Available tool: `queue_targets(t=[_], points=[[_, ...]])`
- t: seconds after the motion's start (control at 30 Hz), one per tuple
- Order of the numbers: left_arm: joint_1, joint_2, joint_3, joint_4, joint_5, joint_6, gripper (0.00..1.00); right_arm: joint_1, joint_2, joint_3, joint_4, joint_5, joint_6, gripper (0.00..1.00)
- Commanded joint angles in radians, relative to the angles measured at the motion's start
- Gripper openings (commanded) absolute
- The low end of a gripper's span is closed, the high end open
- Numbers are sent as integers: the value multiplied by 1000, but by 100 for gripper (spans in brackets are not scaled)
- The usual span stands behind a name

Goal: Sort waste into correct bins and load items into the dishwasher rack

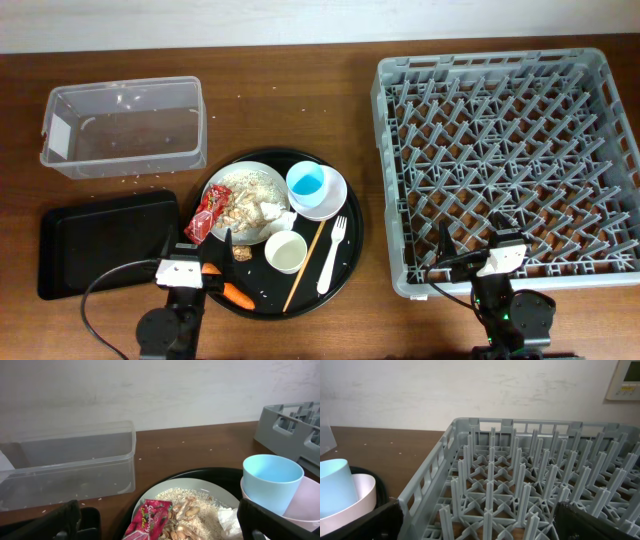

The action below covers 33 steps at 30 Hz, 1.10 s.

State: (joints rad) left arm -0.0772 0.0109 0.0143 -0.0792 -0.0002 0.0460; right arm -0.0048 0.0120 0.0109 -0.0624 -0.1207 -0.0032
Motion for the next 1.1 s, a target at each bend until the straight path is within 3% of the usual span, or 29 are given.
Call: queue_targets(t=[0.0, 1.0, 1.07], points=[[2, -5, -5, -4, 7, 16, 99, 6, -6, -5, -5, -5, 4, 99], [2, -5, -5, -3, 2, 16, 99, 5, -6, -5, -5, -6, 7, 99], [2, -5, -5, 18, 5, 15, 99, 5, -6, -5, -5, -6, 130, 99]])
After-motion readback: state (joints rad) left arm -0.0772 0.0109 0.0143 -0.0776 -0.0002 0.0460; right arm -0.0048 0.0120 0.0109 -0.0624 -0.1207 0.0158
